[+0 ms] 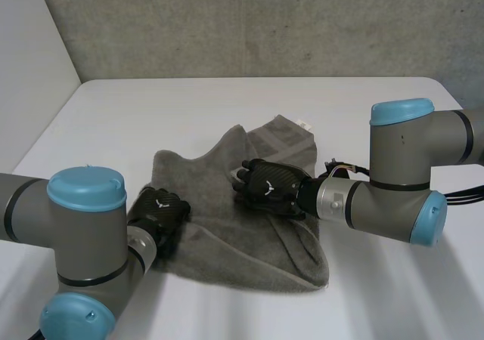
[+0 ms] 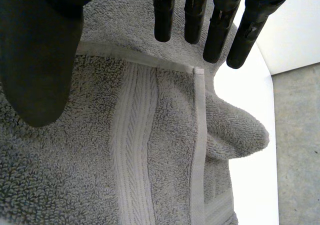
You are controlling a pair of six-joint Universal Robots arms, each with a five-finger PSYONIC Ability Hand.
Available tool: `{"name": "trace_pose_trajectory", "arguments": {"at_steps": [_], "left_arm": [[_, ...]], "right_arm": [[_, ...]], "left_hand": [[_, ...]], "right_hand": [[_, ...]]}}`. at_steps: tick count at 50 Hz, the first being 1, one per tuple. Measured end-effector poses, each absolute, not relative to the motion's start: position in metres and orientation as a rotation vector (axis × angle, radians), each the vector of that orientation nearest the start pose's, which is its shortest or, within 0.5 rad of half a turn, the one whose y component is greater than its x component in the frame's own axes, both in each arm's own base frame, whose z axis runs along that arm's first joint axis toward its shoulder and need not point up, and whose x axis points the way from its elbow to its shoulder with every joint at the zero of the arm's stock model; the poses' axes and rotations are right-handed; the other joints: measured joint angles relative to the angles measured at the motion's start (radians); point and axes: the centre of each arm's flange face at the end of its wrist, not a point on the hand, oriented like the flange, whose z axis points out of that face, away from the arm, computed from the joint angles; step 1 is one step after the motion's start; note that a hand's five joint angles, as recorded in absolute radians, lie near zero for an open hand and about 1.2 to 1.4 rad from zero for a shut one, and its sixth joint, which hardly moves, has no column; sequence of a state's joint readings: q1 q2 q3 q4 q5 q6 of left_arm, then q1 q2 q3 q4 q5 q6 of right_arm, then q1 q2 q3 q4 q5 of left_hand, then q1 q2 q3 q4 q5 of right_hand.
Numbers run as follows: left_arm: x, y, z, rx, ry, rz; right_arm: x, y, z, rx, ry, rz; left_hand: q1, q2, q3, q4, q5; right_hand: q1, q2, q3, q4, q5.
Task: Fold the towel.
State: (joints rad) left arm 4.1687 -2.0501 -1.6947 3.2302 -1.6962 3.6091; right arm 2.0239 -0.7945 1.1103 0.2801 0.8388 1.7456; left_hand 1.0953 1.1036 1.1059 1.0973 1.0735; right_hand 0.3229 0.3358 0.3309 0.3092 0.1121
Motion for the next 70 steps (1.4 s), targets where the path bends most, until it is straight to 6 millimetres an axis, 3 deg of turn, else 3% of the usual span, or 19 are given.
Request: {"name": "trace_pose_trajectory", "arguments": {"at_steps": [8, 14, 20, 24, 27, 32, 36, 39, 43, 46, 52, 58, 64, 70], "left_arm": [[-0.271, -0.215, 0.13, 1.203, 2.366, -1.553], [-0.274, -0.22, 0.14, 1.187, 2.341, -1.607], [-0.282, -0.236, 0.169, 1.124, 2.259, -1.775], [-0.29, -0.26, 0.206, 1.016, 2.145, -1.975], [-0.292, -0.281, 0.245, 0.883, 2.002, -2.179], [-0.29, -0.299, 0.305, 0.667, 1.726, -2.481], [-0.284, -0.299, 0.338, 0.5, 1.517, -2.657], [-0.28, -0.294, 0.345, 0.428, 1.437, -2.711], [-0.272, -0.283, 0.333, 0.393, 1.398, -2.731], [-0.268, -0.272, 0.309, 0.436, 1.446, -2.698], [-0.259, -0.241, 0.242, 0.648, 1.647, -2.56], [-0.248, -0.207, 0.182, 0.904, 1.858, -2.397], [-0.238, -0.196, 0.162, 0.984, 1.946, -2.308], [-0.232, -0.196, 0.158, 1.001, 1.988, -2.234]], "right_arm": [[0.341, -0.266, 0.142, -2.283, 1.103, -1.586], [0.347, -0.284, 0.139, -2.304, 1.134, -1.64], [0.356, -0.315, 0.165, -2.221, 1.232, -1.835], [0.362, -0.346, 0.205, -1.939, 1.371, -2.088], [0.359, -0.367, 0.248, -1.569, 1.456, -2.29], [0.339, -0.373, 0.311, -1.033, 1.472, -2.463], [0.311, -0.37, 0.338, -0.752, 1.471, -2.519], [0.296, -0.368, 0.34, -0.687, 1.496, -2.53], [0.279, -0.361, 0.325, -0.701, 1.588, -2.487], [0.27, -0.355, 0.303, -0.777, 1.7, -2.392], [0.251, -0.327, 0.241, -1.046, 1.97, -2.026], [0.237, -0.28, 0.179, -1.313, 2.151, -1.612], [0.228, -0.259, 0.155, -1.387, 2.201, -1.485], [0.223, -0.254, 0.15, -1.338, 2.218, -1.505]], "left_hand": [[0.01, 0.011, 0.006, 0.006, 0.015], [0.361, 0.387, 0.406, 0.406, 0.392], [0.361, 0.403, 0.434, 0.416, 0.396], [0.362, 0.407, 0.436, 0.416, 0.396], [0.362, 0.407, 0.437, 0.416, 0.396], [0.362, 0.407, 0.438, 0.416, 0.396], [0.362, 0.407, 0.438, 0.416, 0.396], [0.362, 0.407, 0.438, 0.416, 0.397], [0.362, 0.407, 0.439, 0.416, 0.401], [0.362, 0.407, 0.439, 0.416, 0.401], [0.362, 0.407, 0.44, 0.416, 0.401], [0.347, 0.339, 0.342, 0.343, 0.38], [0.072, 0.064, 0.067, 0.064, 0.106], [-0.319, -0.327, -0.324, -0.316, -0.295]], "right_hand": [[0.095, 0.075, 0.083, 0.11, 0.151], [0.947, 0.954, 0.926, 0.949, 0.985], [1.014, 0.999, 1.006, 1.034, 1.066], [1.014, 0.999, 1.006, 1.034, 1.066], [1.014, 0.999, 1.006, 1.034, 1.066], [1.014, 0.999, 1.006, 1.034, 1.066], [1.014, 1.002, 1.006, 1.034, 1.066], [1.014, 1.002, 1.006, 1.034, 1.066], [1.016, 1.002, 1.006, 1.034, 1.066], [1.016, 1.002, 1.006, 1.034, 1.066], [1.016, 1.002, 1.006, 1.034, 1.066], [1.016, 1.002, 1.006, 1.034, 1.066], [1.016, 1.002, 1.006, 1.034, 1.066], [1.016, 1.002, 1.006, 1.035, 1.066]]}}
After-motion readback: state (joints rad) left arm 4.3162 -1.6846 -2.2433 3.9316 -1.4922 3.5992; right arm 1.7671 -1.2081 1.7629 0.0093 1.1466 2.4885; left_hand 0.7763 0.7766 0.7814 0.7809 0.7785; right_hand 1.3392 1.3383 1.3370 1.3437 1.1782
